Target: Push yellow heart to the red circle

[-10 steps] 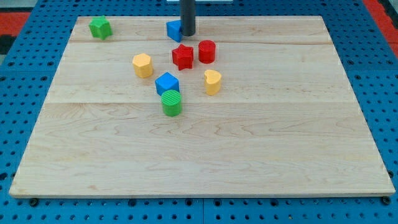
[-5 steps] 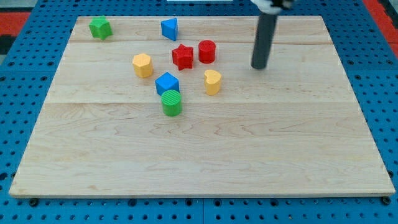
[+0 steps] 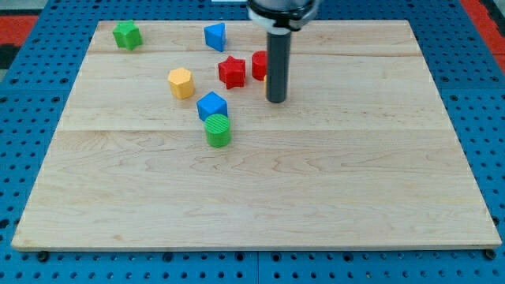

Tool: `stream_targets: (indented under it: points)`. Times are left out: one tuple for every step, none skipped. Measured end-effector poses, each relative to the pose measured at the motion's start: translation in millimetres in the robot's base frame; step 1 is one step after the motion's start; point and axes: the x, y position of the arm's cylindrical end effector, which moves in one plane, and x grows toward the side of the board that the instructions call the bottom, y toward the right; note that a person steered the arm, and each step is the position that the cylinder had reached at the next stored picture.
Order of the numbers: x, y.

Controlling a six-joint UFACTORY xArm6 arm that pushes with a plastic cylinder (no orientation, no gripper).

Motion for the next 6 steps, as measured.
stream_targets:
  points:
    - [-17,-4]
    - [-12,-20]
    - [-12,-20]
    - [-11,-20]
    - [-10,-22]
    - [-13,-31]
